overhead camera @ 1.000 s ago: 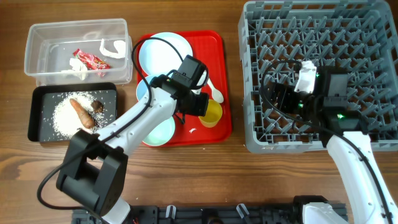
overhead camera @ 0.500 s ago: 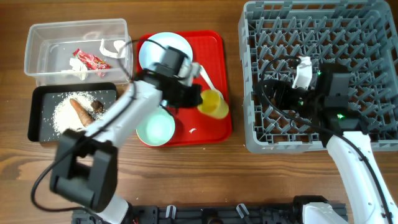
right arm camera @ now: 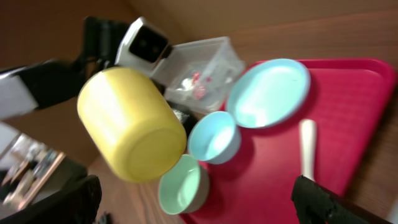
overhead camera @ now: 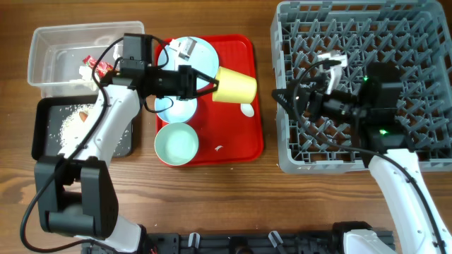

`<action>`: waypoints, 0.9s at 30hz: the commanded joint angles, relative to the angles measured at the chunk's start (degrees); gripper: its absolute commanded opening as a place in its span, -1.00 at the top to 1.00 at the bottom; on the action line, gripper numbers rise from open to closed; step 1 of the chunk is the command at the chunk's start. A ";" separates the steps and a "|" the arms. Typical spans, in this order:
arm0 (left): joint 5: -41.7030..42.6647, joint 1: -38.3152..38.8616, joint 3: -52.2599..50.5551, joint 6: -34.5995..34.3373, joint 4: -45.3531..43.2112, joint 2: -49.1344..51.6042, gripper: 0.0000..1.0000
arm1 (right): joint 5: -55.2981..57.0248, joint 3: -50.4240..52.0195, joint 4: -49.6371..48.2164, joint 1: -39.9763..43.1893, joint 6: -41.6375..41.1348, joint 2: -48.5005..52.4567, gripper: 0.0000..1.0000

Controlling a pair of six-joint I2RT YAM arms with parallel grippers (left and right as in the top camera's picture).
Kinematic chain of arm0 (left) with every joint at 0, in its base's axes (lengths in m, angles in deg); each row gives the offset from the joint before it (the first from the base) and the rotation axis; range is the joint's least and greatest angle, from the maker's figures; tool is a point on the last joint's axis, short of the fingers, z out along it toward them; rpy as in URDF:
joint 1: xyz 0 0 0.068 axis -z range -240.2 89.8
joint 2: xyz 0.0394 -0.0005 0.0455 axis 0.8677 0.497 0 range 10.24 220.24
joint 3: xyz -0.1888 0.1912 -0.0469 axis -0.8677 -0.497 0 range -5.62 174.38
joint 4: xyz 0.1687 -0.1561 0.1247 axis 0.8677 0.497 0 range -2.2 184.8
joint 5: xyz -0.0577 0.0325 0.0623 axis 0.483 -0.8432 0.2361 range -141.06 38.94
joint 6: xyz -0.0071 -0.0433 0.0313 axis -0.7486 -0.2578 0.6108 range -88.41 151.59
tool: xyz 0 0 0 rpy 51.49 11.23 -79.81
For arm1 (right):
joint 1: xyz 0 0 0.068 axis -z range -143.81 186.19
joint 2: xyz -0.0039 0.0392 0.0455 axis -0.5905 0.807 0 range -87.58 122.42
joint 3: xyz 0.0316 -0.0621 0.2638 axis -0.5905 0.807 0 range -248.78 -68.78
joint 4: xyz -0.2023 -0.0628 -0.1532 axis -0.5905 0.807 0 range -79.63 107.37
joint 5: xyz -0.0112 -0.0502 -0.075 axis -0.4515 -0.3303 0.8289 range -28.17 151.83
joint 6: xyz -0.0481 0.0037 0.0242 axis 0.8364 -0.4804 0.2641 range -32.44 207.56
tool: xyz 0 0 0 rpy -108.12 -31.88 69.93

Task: Sort waste into correct bins and load items into the dishwasher rack
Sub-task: 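Pass the yellow cup from the left gripper to the right gripper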

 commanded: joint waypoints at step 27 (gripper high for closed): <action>10.82 1.62 0.13 -1.31 -0.50 -1.42 0.92 | -6.62 -1.31 -21.59 -16.72 -4.37 5.81 -0.52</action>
